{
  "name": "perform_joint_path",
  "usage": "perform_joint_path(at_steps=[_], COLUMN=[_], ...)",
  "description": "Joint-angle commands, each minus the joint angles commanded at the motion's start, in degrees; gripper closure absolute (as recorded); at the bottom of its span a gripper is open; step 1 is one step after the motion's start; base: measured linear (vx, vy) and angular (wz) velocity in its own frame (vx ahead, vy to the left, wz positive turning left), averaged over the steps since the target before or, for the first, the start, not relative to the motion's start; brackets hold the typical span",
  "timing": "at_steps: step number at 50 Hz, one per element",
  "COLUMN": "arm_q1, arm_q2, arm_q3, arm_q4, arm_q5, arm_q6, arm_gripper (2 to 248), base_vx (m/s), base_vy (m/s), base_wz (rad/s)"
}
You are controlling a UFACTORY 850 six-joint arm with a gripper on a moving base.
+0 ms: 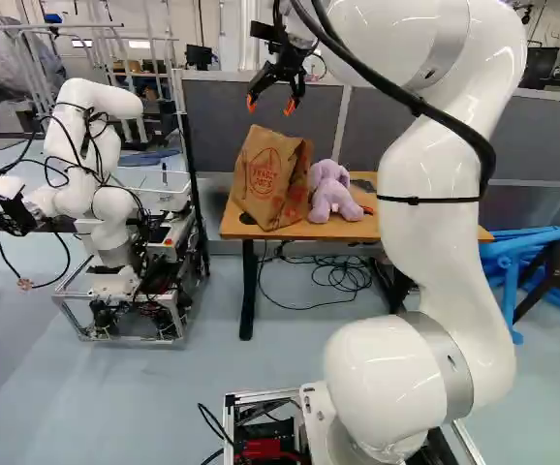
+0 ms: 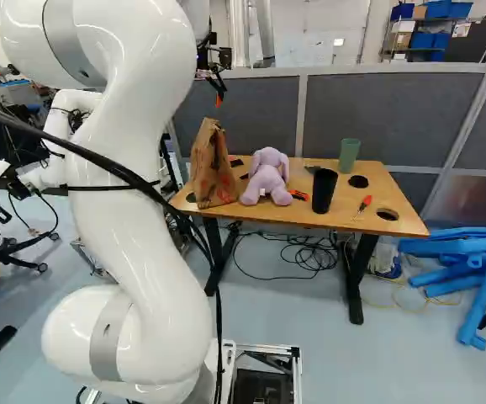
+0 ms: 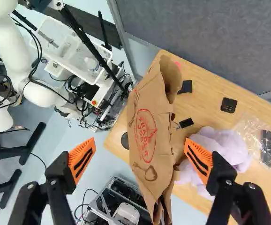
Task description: Pick up the bag on the ground and place it on the table
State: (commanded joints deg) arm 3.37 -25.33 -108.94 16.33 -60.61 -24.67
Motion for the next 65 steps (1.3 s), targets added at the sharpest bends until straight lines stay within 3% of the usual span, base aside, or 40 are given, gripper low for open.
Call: perform_joint_path(at_steps=[65], arm_q1=[0.0], arm_q2=[0.0], arm_q3=[0.0], arm_q4=[0.0], arm_q5=[0.0], arm_q6=[0.0], arm_gripper=[3], base_vx=[-0.102], base_vy=[-0.003], base_wz=[0.009])
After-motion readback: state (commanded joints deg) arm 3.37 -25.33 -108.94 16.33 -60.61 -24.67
